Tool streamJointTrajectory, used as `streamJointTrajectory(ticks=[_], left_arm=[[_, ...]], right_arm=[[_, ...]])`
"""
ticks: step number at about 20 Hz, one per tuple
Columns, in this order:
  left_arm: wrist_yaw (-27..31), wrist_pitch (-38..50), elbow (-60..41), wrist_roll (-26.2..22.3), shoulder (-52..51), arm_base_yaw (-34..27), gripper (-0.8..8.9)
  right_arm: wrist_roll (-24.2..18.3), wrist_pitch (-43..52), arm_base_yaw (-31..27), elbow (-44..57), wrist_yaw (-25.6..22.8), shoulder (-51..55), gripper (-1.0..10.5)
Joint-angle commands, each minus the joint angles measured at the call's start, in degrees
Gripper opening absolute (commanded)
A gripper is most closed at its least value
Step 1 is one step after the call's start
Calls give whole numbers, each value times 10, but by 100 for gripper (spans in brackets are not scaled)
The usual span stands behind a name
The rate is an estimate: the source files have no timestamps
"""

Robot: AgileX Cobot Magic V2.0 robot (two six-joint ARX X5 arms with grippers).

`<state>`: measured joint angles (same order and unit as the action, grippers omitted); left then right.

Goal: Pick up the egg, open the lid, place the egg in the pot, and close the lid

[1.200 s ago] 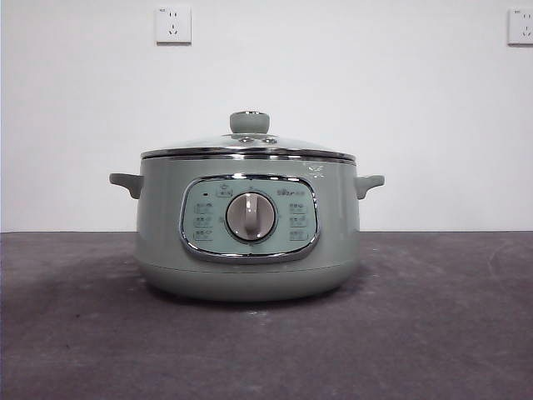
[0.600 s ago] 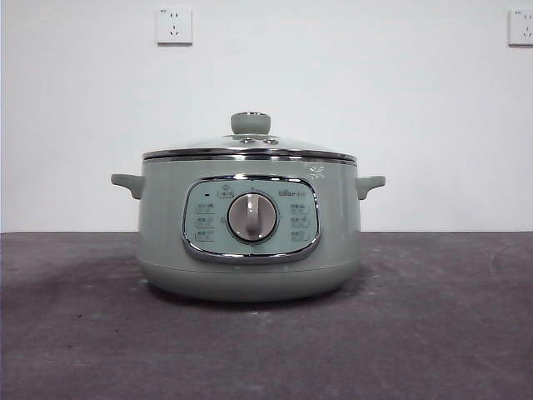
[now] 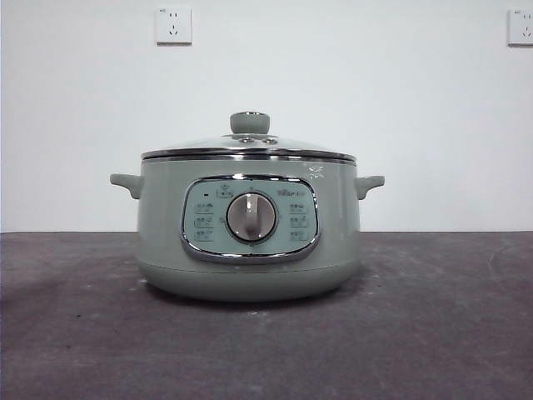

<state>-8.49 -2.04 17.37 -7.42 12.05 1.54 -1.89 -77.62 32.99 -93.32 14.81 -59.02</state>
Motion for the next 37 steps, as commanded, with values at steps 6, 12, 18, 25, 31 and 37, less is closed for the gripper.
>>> streamJointTrajectory(ticks=[6,12,18,25,31,37], left_arm=[[56,-5,-134,40,-89,-2,-3],[55,-65,-172,62,-120,-2,-3],[54,-81,-172,61,-120,-2,-3],[54,-81,-172,61,-120,-2,-3],[54,-81,-172,61,-120,-2,-3],[54,-81,-172,61,-120,-2,-3]], right_arm=[[5,-9,1,2,-1,2,1],[5,-9,1,2,-1,2,1],[5,-9,1,2,-1,2,1],[5,-9,1,2,-1,2,1],[5,-9,1,2,-2,2,1],[-23,88,-75,12,-5,43,1]])
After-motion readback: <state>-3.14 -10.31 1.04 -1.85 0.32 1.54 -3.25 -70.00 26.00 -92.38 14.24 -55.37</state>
